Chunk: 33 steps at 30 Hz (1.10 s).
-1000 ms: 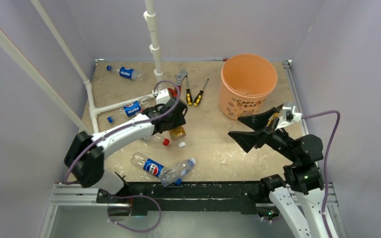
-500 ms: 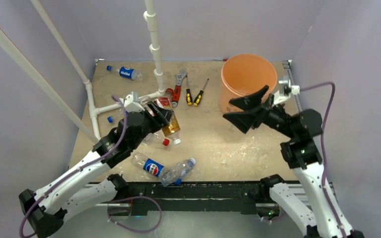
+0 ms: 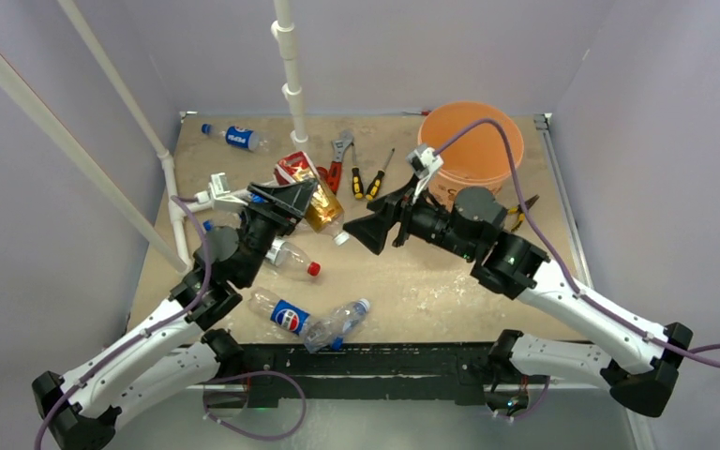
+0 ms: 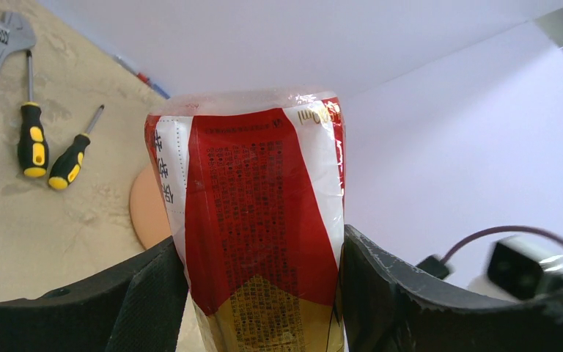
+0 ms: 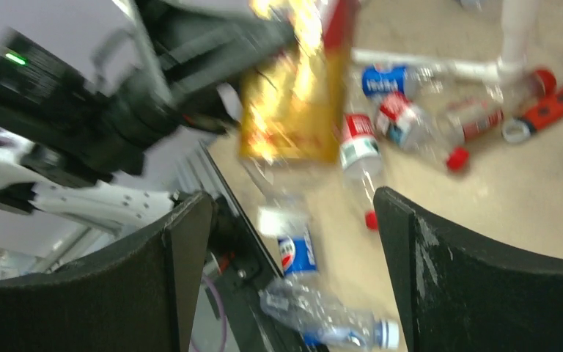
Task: Put the plastic bottles in the bin
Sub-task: Pick up the plastic bottle at the center of the board.
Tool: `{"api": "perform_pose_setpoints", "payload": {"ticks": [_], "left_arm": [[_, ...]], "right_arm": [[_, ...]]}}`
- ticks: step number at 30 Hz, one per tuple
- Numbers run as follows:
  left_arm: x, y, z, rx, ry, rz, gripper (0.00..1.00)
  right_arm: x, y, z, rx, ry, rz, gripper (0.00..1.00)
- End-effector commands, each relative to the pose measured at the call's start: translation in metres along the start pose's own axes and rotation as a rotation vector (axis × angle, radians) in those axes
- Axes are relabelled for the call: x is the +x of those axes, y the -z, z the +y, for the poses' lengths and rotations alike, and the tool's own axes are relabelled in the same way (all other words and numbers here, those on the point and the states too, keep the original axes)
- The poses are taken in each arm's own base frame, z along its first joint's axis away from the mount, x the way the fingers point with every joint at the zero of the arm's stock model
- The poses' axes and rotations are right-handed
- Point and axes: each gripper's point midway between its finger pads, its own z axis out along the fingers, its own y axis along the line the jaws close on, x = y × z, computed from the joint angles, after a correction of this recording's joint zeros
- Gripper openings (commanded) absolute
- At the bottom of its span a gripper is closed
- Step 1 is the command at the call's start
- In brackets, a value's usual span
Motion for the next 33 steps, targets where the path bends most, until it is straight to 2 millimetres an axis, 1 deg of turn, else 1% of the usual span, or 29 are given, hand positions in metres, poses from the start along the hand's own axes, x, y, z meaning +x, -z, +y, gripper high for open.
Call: {"api": "perform_pose_setpoints", "payload": {"ticks": [1, 3, 4, 6, 7, 9, 11, 13, 15, 17, 21, 28, 33], "left_arm": [[-0.037, 0.011, -0.03, 0.087, 0.033, -0.128, 0.54], [-0.043, 0.014, -0.03, 0.099, 0.053, -0.158, 0.54], [-0.044, 0.015, -0.029, 0.104, 0.062, -0.166, 0.54], [-0.042, 0.012, -0.028, 0.101, 0.065, -0.163, 0.54], [-0.04, 0.01, -0.028, 0.102, 0.066, -0.157, 0.54], [-0.035, 0.006, -0.029, 0.102, 0.068, -0.14, 0.54], [-0.034, 0.004, -0.031, 0.109, 0.071, -0.137, 0.54], [-0.036, 0.005, -0.033, 0.111, 0.067, -0.14, 0.53], [-0.037, 0.006, -0.033, 0.109, 0.066, -0.141, 0.53], [-0.037, 0.007, -0.031, 0.105, 0.07, -0.142, 0.53], [-0.037, 0.008, -0.03, 0.102, 0.078, -0.141, 0.53], [-0.037, 0.011, -0.027, 0.098, 0.091, -0.14, 0.53], [-0.037, 0.013, -0.028, 0.102, 0.095, -0.135, 0.53]], "right_arm": [[0.012, 0.007, -0.01, 0.082, -0.007, -0.061, 0.83], [0.02, 0.008, 0.002, 0.041, -0.017, -0.082, 0.83], [0.024, 0.008, 0.003, 0.031, -0.02, -0.096, 0.83], [0.029, 0.009, 0.01, -0.005, -0.037, -0.127, 0.84], [0.027, 0.008, 0.014, -0.028, -0.05, -0.156, 0.84], [0.029, 0.006, 0.017, -0.046, -0.071, -0.172, 0.84], [0.028, 0.005, 0.019, -0.056, -0.087, -0.19, 0.83], [0.022, 0.008, 0.023, -0.078, -0.1, -0.229, 0.83], [0.017, 0.01, 0.024, -0.088, -0.118, -0.265, 0.83], [0.017, 0.009, 0.024, -0.096, -0.13, -0.28, 0.82], [0.026, -0.006, 0.027, -0.11, -0.144, -0.238, 0.79], [0.029, -0.014, 0.03, -0.135, -0.185, -0.243, 0.74], [0.03, -0.02, 0.028, -0.121, -0.205, -0.247, 0.66]]}}
